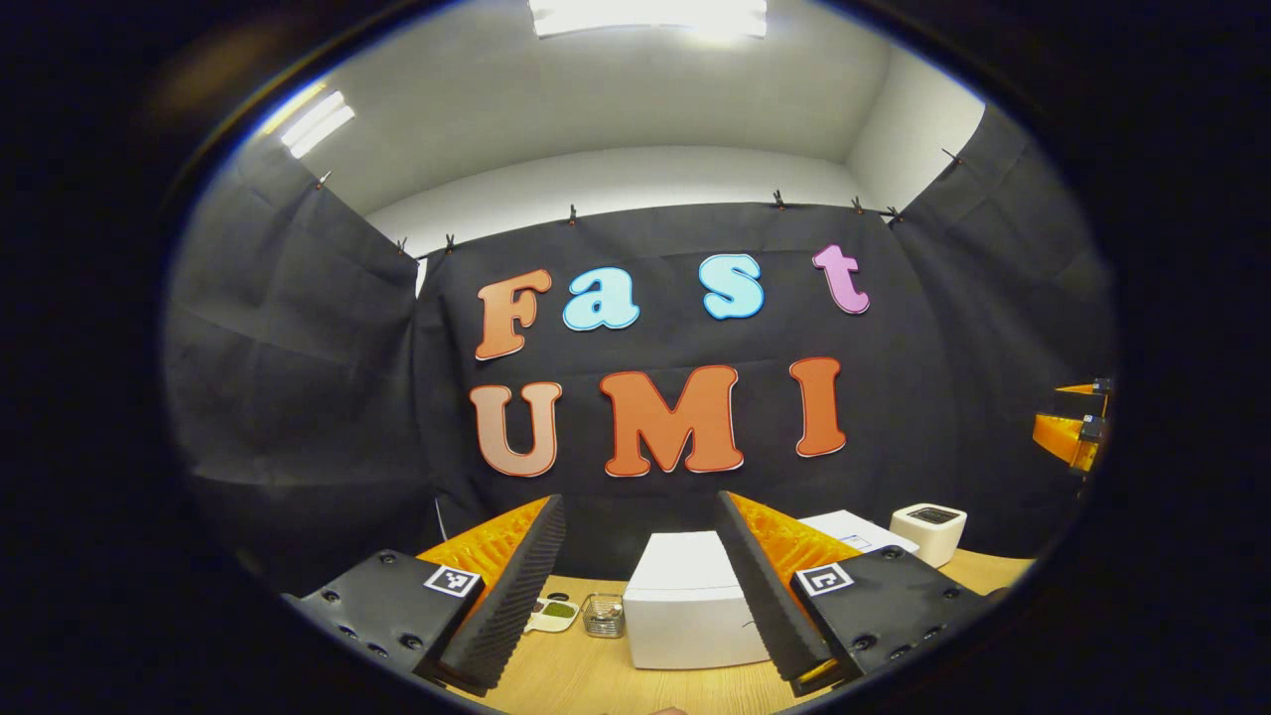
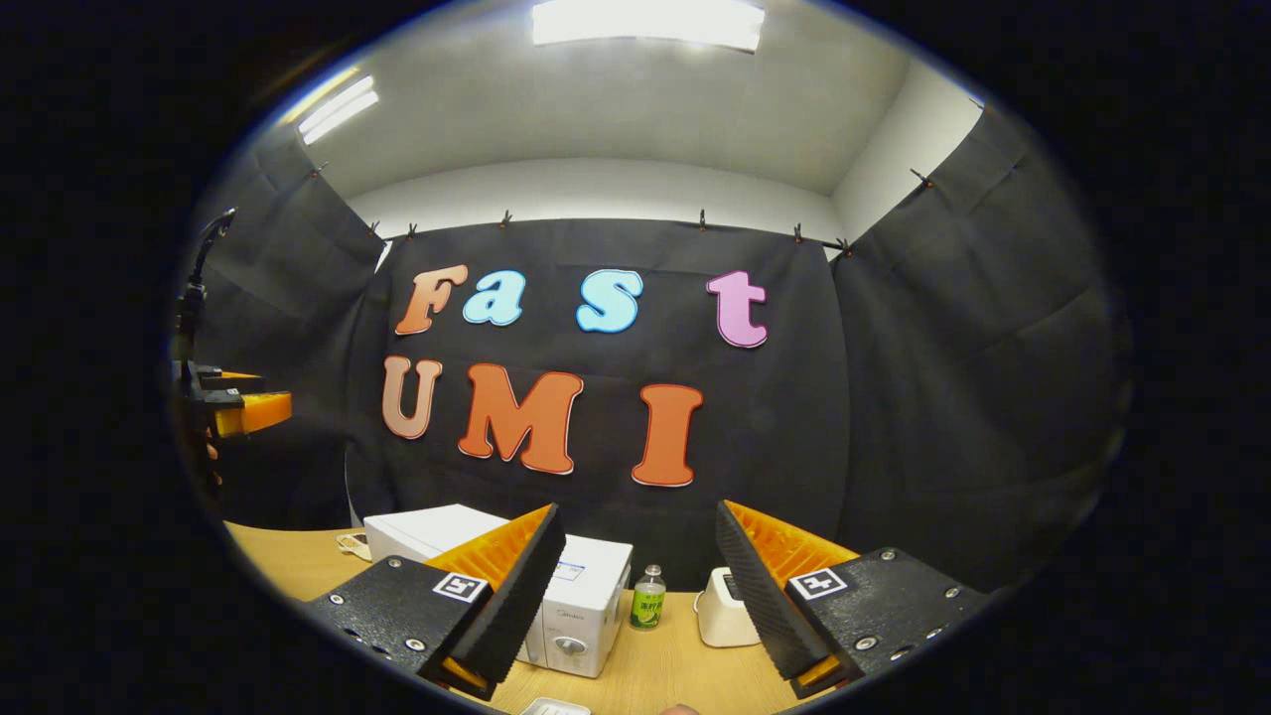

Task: Open the microwave oven with the left hand, put the food in, and close the microwave oven.

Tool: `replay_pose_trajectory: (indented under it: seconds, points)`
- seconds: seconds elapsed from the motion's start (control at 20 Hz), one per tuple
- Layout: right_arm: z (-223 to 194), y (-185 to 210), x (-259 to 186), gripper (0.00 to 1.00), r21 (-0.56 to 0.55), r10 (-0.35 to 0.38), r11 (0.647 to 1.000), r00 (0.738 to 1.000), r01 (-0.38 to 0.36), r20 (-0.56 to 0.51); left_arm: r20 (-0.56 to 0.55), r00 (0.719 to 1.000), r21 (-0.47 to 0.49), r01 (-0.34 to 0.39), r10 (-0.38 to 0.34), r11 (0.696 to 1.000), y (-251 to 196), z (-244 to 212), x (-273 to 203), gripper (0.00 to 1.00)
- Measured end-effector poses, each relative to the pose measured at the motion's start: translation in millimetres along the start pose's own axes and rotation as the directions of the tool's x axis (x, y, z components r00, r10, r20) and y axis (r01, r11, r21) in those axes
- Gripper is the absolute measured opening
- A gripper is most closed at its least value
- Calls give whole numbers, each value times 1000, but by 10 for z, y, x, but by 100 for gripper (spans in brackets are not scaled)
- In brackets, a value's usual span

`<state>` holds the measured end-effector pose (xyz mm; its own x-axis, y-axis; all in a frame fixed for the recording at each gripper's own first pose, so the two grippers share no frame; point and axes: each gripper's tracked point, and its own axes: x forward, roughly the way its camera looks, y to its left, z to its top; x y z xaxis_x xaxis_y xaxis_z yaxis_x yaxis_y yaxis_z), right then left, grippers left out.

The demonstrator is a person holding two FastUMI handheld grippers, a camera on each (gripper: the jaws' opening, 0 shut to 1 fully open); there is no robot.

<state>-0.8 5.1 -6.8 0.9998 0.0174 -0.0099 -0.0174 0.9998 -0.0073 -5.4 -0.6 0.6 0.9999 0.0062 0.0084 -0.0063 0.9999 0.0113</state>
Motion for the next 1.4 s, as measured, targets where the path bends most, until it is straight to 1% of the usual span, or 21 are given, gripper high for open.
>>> replay_pose_trajectory:
  seconds: [0.45,0.75,0.9,1.1,1.15,1.4]
  points:
    - [-69,40,11,94,4,15,1000,1000,-15,-7,9,1000,10,6,-6,1000,-40,1,0,98]
    - [-146,19,-8,95,5,22,1000,1000,-22,-6,25,999,15,37,-37,999,-248,-65,6,98]
    - [-239,-42,-55,94,6,18,1000,1000,-18,-9,29,997,8,72,-72,997,-507,-167,14,97]
    - [-409,-76,-157,95,-5,22,1000,1000,-22,-21,15,992,-13,126,-126,992,-910,-442,70,97]
    - [-466,-101,-193,95,-11,18,1000,999,-18,-26,9,990,-18,143,-143,990,-1018,-527,80,100]
    - [-742,-220,-362,95,-22,3,1000,998,-4,-58,-27,961,-66,272,-274,960,-1704,-968,102,97]
